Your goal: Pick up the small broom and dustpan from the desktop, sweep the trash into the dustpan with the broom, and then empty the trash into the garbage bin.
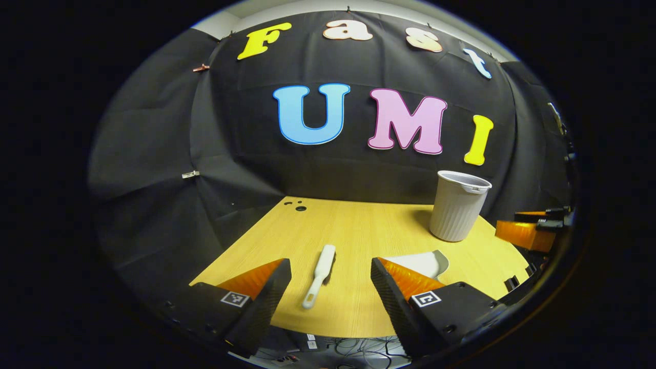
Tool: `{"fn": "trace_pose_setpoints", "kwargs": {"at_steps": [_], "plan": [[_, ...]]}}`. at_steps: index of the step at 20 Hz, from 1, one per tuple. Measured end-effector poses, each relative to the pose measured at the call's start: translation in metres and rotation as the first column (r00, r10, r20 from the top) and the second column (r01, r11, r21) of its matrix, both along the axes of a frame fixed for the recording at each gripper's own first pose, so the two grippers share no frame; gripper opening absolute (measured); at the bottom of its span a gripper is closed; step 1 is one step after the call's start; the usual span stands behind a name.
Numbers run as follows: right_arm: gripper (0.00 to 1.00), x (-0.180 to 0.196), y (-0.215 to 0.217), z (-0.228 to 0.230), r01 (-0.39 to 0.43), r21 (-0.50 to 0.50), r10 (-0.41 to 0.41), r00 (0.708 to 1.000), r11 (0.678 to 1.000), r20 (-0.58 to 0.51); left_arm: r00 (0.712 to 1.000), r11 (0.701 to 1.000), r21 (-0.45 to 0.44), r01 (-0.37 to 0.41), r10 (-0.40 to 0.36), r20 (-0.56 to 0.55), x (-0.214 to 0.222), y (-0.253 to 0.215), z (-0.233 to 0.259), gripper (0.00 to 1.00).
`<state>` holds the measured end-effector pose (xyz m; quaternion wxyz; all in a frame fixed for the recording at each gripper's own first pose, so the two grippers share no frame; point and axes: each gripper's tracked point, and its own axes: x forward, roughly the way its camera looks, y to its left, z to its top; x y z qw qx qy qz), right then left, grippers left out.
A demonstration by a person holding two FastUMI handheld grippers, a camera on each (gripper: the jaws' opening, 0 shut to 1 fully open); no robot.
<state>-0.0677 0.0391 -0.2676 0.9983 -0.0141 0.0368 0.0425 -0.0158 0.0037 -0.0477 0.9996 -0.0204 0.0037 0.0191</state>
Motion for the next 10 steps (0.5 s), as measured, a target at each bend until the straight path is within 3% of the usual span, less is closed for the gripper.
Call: {"fn": "trace_pose_setpoints", "kwargs": {"at_steps": [5,8,10], "plan": [[0.99,-0.019,-0.016,-0.010,-0.076,-0.024,0.074,0.995,0.997,-0.073,0.999,0.999,-0.035,-0.028,0.027,-0.020,-0.010,-0.039,-0.011,0.99],[0.99,-0.017,-0.029,-0.015,-0.094,-0.069,0.089,0.993,0.993,-0.080,1.000,1.000,-0.018,-0.007,0.007,-0.016,-0.007,-0.060,-0.001,0.99],[0.99,-0.020,-0.026,-0.016,-0.111,-0.040,0.107,0.989,0.993,-0.098,1.000,1.000,0.003,-0.007,0.007,0.001,-0.004,-0.065,0.008,0.99]]}}
